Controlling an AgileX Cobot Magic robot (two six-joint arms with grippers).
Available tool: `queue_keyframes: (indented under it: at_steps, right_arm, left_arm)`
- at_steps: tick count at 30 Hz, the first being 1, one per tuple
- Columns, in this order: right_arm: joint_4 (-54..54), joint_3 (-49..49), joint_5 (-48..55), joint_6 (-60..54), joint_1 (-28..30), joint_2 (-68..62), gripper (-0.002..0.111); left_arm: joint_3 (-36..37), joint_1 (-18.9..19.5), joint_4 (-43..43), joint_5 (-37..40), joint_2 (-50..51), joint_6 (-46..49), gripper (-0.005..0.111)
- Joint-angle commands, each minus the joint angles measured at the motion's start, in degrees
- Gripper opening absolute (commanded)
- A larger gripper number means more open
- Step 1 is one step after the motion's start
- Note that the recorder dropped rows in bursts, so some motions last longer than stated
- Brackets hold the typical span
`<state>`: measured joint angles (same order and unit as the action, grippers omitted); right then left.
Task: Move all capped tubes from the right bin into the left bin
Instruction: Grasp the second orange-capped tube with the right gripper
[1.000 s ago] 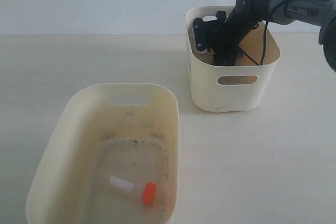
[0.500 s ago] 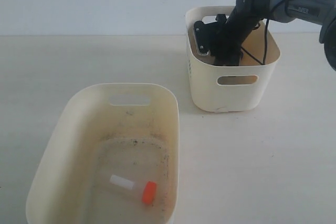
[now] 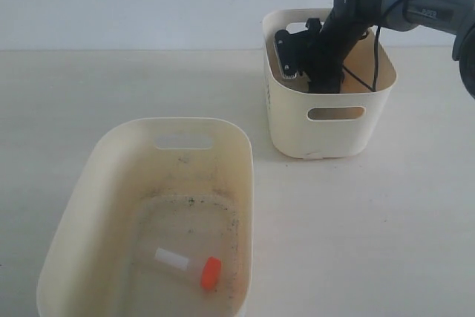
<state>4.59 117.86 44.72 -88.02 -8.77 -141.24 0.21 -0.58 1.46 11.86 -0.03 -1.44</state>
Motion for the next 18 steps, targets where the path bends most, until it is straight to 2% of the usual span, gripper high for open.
queue_keyframes:
  at_steps: [1,7,12,18]
  right_arm:
    - [-2.2,-0.52,-0.51,0.1,0.09,-0.57,0.065]
    - [-2.09,-0.52,-3.23,2.12,0.09,-0.83,0.065]
    - [-2.2,-0.52,-3.86,2.37,0.09,-1.43,0.078]
    - [-2.2,-0.52,-4.3,2.37,0.09,-1.65,0.079]
  left_arm:
    - [-0.21,0.02,-0.36,-0.26,0.03,-0.54,0.004]
    - [-0.21,0.02,-0.36,-0.26,0.03,-0.54,0.004]
    - [-0.21,0.02,-0.36,-0.26,0.03,-0.54,0.004]
    - [-0.21,0.02,-0.36,-0.26,0.03,-0.54,0.004]
